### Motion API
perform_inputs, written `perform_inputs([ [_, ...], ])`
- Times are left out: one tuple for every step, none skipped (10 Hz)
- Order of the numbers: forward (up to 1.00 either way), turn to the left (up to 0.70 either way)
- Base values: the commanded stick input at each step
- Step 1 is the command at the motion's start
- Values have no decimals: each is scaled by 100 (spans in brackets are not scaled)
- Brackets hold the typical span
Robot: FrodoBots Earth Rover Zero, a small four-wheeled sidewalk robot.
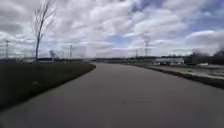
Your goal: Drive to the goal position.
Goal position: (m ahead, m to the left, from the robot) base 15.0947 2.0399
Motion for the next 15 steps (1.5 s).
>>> perform_inputs([
  [98,0],
  [98,0],
  [98,0],
  [98,0],
  [98,0],
  [98,0],
  [97,0],
  [98,0],
  [98,0],
  [98,0],
  [98,0],
  [98,0],
  [98,0],
  [98,0],
  [98,0],
])
